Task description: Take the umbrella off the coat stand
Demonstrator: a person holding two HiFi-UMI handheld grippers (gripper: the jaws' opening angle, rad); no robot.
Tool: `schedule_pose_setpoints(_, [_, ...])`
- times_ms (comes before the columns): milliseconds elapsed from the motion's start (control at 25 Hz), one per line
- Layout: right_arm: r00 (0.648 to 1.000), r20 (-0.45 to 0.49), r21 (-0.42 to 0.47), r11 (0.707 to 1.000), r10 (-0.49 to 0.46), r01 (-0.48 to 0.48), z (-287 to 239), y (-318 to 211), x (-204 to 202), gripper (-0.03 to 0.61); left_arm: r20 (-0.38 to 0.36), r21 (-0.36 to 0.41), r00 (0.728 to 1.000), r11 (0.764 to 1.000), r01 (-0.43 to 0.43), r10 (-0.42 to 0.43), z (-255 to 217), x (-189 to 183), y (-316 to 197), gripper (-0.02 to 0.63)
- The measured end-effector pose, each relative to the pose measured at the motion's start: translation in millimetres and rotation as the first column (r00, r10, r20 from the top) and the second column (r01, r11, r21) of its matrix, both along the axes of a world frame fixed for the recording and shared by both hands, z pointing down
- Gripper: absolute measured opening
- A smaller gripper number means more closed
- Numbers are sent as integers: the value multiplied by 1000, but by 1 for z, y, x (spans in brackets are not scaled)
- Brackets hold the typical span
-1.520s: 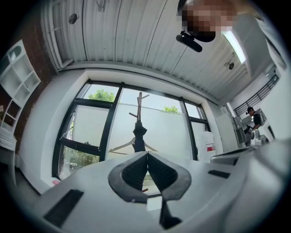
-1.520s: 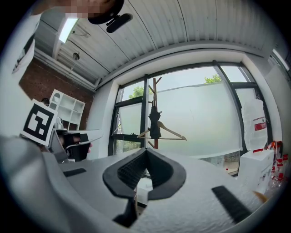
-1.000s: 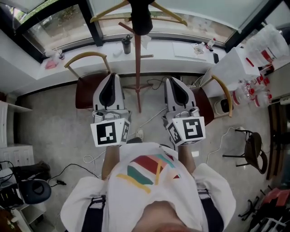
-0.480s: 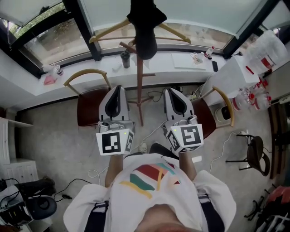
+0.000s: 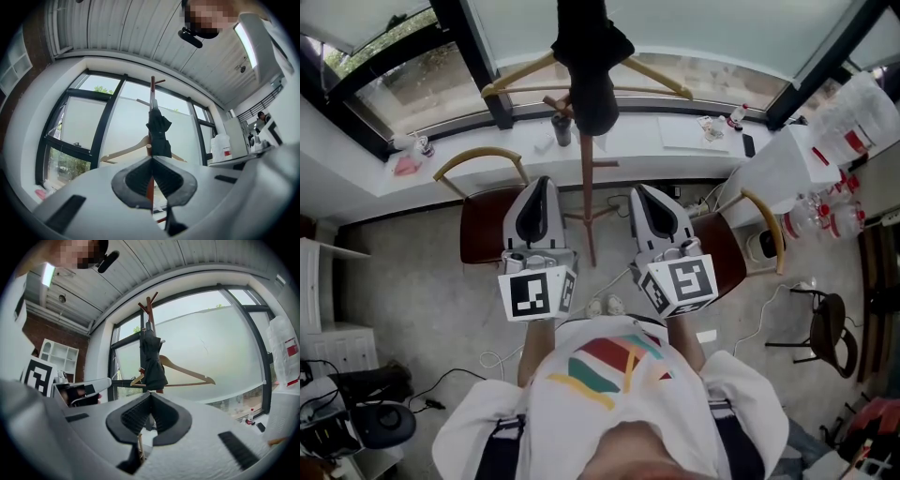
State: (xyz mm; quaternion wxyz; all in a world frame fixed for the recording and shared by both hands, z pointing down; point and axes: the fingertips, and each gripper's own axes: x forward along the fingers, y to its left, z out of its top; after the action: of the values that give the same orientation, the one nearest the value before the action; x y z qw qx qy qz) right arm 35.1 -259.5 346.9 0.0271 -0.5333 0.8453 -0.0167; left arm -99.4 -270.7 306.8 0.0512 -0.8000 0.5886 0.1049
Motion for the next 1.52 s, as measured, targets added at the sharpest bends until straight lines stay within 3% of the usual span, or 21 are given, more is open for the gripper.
schedule_pose_setpoints(440, [999, -11, -1, 999, -34, 34, 3, -8, -3, 0, 10, 3, 1000, 1000, 25, -25, -1, 2, -1, 8])
schedule_pose_setpoints(560, [997, 19, 10, 997, -80, 79, -10, -12, -8, 6, 11, 5, 999, 999, 32, -32, -2, 0, -1, 8])
schedule_pose_setpoints(760, [976, 54, 72, 976, -209, 205, -68, -37, -22, 163, 12, 11, 999, 999, 41, -41, -6, -2, -4, 8])
schedule_pose_setpoints(920, [959, 63, 108, 957, -277, 270, -115, -62, -37, 254, 15, 6, 999, 999, 39, -39, -6, 1, -3, 8])
schedule_pose_setpoints(1200, [962, 9, 51, 961, -274, 273, -129, -120, -57, 306, 16, 1, 998, 998, 55, -55, -4, -4, -2, 8])
schedule_pose_setpoints(1520, [949, -24, -32, 949, -313, 313, -117, -150, -76, 308, 17, 13, 998, 998, 59, -59, 8, -8, -3, 8])
